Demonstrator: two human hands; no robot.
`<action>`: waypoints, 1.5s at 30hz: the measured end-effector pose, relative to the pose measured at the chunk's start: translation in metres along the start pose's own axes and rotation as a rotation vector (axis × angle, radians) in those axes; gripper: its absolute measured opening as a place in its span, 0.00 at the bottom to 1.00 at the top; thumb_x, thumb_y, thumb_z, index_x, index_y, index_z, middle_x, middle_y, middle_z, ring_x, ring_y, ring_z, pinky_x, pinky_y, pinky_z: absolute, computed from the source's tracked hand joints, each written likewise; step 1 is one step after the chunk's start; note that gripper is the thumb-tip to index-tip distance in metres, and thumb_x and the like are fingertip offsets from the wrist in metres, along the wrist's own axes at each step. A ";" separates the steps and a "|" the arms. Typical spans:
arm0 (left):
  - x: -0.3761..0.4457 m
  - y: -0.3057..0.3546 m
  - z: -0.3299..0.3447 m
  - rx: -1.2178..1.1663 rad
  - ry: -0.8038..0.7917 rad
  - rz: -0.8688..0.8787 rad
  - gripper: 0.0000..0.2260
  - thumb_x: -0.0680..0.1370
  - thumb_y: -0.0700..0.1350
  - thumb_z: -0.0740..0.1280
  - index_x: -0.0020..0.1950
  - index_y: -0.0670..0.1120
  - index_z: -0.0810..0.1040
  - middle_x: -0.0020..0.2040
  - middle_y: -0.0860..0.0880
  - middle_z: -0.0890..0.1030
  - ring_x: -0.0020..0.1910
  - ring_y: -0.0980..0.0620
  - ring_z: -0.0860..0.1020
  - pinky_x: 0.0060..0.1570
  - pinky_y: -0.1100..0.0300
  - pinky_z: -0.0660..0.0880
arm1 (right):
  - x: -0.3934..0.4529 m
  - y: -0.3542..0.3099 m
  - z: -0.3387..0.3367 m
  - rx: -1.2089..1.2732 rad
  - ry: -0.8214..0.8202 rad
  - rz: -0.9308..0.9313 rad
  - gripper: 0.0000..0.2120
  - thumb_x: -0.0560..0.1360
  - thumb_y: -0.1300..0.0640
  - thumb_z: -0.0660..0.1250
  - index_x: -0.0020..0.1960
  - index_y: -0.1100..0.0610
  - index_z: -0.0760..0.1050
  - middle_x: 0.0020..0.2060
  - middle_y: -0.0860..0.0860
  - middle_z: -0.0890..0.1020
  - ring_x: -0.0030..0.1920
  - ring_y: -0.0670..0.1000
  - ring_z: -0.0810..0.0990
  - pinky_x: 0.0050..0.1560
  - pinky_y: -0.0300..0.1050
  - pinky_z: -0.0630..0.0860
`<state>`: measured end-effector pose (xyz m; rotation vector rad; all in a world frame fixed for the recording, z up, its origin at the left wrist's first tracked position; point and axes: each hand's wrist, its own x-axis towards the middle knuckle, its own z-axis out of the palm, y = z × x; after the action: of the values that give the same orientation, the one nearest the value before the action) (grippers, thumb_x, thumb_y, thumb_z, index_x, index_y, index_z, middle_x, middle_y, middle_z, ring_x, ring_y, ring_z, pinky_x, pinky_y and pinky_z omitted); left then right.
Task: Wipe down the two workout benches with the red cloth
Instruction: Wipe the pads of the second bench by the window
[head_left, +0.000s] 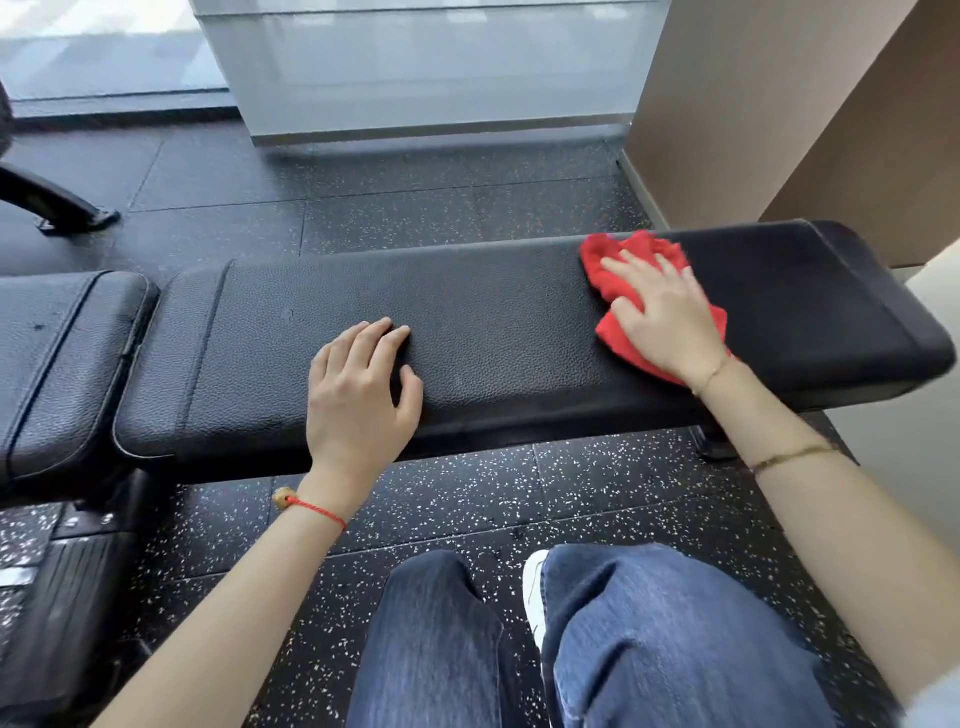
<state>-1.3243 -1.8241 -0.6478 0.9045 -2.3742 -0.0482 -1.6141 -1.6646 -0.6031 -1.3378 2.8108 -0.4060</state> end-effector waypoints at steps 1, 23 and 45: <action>0.000 0.001 0.000 0.002 0.000 0.001 0.18 0.78 0.48 0.60 0.66 0.46 0.78 0.66 0.48 0.78 0.68 0.47 0.73 0.70 0.50 0.66 | 0.011 0.000 0.000 -0.009 0.002 0.083 0.24 0.78 0.50 0.57 0.75 0.45 0.64 0.76 0.46 0.63 0.77 0.58 0.58 0.77 0.57 0.48; 0.010 0.044 -0.002 -0.093 -0.042 0.005 0.13 0.76 0.44 0.64 0.59 0.44 0.80 0.60 0.48 0.80 0.65 0.43 0.73 0.67 0.48 0.67 | -0.005 0.001 0.004 0.007 0.064 0.236 0.25 0.78 0.49 0.56 0.75 0.45 0.64 0.77 0.47 0.62 0.77 0.58 0.56 0.77 0.56 0.44; 0.018 0.082 0.022 -0.069 -0.078 0.039 0.14 0.76 0.44 0.61 0.60 0.45 0.78 0.60 0.48 0.79 0.62 0.43 0.74 0.62 0.48 0.70 | -0.011 -0.024 0.006 0.049 -0.074 -0.173 0.27 0.75 0.49 0.60 0.74 0.42 0.63 0.76 0.43 0.62 0.78 0.56 0.55 0.78 0.55 0.44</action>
<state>-1.3956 -1.7759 -0.6374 0.8381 -2.4457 -0.1519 -1.5883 -1.6721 -0.6045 -1.5567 2.6188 -0.4156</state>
